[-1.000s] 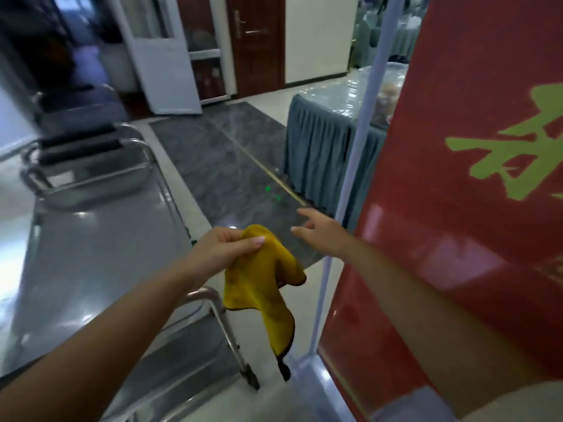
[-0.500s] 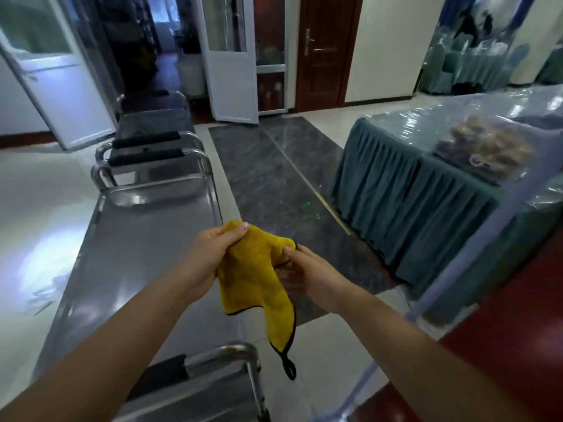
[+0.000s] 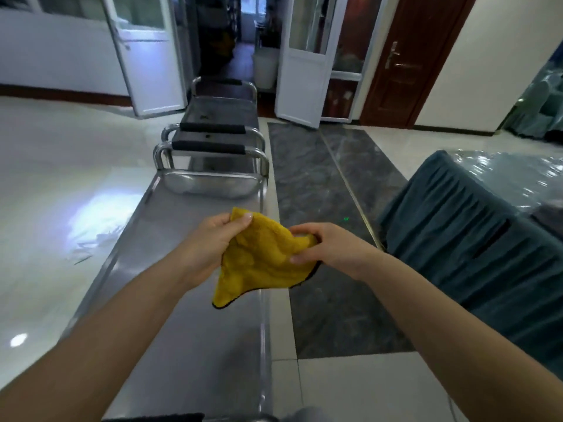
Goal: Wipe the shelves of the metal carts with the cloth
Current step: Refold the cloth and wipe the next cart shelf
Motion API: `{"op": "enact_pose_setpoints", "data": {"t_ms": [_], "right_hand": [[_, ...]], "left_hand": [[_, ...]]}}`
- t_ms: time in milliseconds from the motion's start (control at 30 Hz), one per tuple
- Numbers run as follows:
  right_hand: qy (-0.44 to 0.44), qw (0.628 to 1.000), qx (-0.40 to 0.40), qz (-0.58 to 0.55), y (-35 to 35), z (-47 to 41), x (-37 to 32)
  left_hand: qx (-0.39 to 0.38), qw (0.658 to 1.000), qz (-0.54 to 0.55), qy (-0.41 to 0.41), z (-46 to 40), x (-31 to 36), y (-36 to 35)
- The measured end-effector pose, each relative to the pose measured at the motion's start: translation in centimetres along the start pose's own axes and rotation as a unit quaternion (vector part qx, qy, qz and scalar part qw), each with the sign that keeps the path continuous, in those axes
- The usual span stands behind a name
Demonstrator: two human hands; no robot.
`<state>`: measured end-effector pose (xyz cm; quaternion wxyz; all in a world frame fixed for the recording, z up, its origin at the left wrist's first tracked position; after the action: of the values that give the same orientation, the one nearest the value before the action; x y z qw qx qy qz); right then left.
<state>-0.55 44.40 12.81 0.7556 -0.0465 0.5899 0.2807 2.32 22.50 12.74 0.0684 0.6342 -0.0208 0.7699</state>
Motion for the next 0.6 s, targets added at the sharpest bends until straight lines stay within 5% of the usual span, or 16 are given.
{"op": "enact_pose_setpoints", "data": {"t_ms": [167,333,467,600], "right_hand": [[0.083,0.977,-0.041,0.19,1.0,-7.6,-1.0],[0.132,0.948,-0.142,0.252,3.6,-17.6,-0.5],[0.185,0.903,-0.24,0.304,4.9,-24.6,0.2],[0.204,0.898,-0.276,0.274,5.6,-29.2,0.2]], "left_hand": [[0.115,0.985,-0.127,-0.001,-3.0,-2.3,2.7],[0.244,0.908,-0.339,0.022,-7.3,-4.4,3.9],[0.271,0.919,-0.283,0.053,-10.4,-5.5,2.8],[0.308,0.924,-0.209,0.091,-12.9,-6.5,1.6]]}}
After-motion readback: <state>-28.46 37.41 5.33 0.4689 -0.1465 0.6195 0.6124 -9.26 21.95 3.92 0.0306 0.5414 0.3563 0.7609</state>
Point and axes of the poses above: each hand's wrist, its own z-axis away from the middle knuckle, its own y-axis out of the back of the hand, x = y × z, the point moved 2 cm from there along -z, towards the middle knuckle, and after that the axes turned 10 degrees about -z, right-handed, at the moved point
